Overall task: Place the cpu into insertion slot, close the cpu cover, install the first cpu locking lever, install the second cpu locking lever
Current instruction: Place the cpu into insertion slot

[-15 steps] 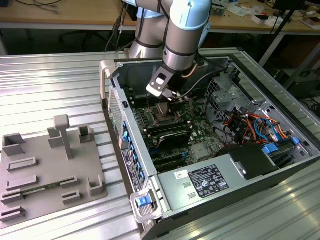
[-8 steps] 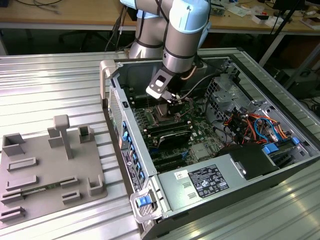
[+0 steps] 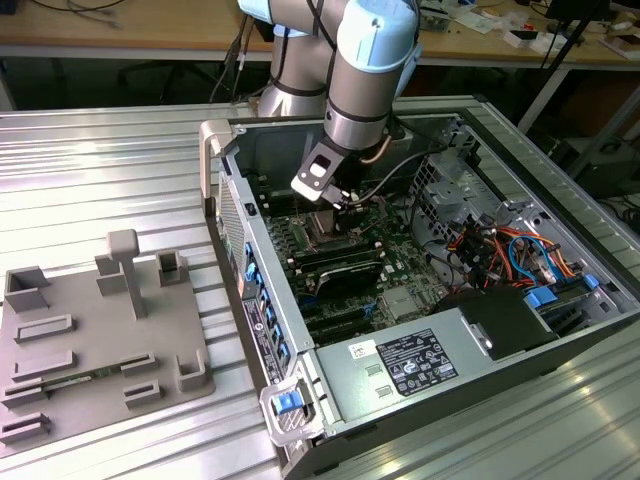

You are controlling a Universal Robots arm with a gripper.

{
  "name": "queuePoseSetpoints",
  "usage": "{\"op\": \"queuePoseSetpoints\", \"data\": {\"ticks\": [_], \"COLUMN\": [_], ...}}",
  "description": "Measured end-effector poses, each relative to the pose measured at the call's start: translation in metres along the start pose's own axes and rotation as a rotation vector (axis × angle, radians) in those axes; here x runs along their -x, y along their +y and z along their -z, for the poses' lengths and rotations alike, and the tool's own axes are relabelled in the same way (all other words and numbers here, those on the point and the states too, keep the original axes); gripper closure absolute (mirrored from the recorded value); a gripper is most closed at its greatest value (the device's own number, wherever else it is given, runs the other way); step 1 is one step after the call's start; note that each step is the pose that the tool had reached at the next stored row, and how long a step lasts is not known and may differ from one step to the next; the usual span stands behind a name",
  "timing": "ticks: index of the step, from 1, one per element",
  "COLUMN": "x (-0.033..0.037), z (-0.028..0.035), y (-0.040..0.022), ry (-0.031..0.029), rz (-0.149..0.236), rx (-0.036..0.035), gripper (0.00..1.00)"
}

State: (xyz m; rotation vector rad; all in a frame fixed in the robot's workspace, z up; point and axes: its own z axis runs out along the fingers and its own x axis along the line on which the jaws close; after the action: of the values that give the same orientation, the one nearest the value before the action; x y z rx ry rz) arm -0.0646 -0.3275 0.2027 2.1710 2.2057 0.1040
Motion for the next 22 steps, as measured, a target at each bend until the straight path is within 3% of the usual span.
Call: {"op": "queuePoseSetpoints", "data": {"ticks": [5,9,10,22], "x": [-0.0002,-0.0005,-0.0004,-0.0006], "z": [-0.0006,-0.0015,-0.0015,-0.0023], "y": [0.0000,-0.0002,-0.0005,-0.0061], "ry": [-0.0018,-0.0373,-0.0393,-0.0425], "rz": [0.000,0.003,0.003,0.004], "rx": [0.0003,-0.0003,-0.0004,-0.0006], "gripper": [0.45,0.45,0.45,0.45]}}
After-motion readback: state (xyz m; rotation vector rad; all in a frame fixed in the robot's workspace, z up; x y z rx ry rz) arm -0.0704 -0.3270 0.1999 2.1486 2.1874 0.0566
